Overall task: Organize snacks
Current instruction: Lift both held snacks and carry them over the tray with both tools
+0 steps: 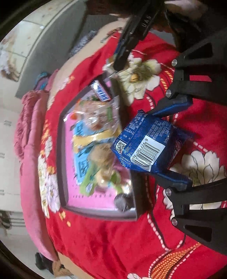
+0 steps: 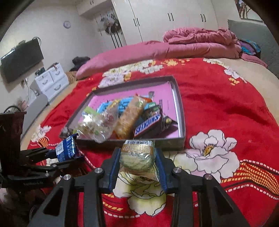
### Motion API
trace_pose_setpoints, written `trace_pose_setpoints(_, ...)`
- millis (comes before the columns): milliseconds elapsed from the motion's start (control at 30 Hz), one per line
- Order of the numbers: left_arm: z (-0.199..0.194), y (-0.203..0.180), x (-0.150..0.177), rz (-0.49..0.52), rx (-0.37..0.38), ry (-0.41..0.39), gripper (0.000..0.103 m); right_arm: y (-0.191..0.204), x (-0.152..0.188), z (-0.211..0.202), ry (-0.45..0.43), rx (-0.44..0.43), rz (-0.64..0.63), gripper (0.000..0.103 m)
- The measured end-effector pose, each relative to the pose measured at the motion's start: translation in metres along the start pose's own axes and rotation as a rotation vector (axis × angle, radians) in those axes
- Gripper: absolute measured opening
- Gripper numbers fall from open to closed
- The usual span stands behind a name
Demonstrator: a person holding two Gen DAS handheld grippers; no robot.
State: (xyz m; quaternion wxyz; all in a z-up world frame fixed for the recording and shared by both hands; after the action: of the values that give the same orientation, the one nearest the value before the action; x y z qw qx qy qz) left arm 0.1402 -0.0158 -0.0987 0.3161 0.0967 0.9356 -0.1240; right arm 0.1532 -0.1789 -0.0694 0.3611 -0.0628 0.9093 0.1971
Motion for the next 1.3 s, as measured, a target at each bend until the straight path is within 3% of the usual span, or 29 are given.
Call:
trace_pose_setpoints(300,-0.024,0.028,-0.021,-0.066,-0.074,-0.121,0.057,0.009,-0.014,-0.005,-0.047,-0.015,-0.007,0.039)
trace_pose_setpoints(1300,-0.033,0.029,-0.04,-0.113,-0.096,-0.195,0.057,0.022,-0.03,-0.008,-0.107,-0.013,-0.041,0.039)
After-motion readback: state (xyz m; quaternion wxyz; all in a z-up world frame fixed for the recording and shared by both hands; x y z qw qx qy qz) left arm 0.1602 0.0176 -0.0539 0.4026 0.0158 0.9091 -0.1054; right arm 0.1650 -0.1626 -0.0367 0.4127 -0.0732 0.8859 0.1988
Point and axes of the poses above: each gripper's, at about its wrist camera, not at the fingertips, and z roughly the way its jaws point, y to its left, x to its underside, the point moved 10 cm from there along z, roughly the way its jaws point, and after that the axes turned 5 degrees about z, right-handed, at the moved point
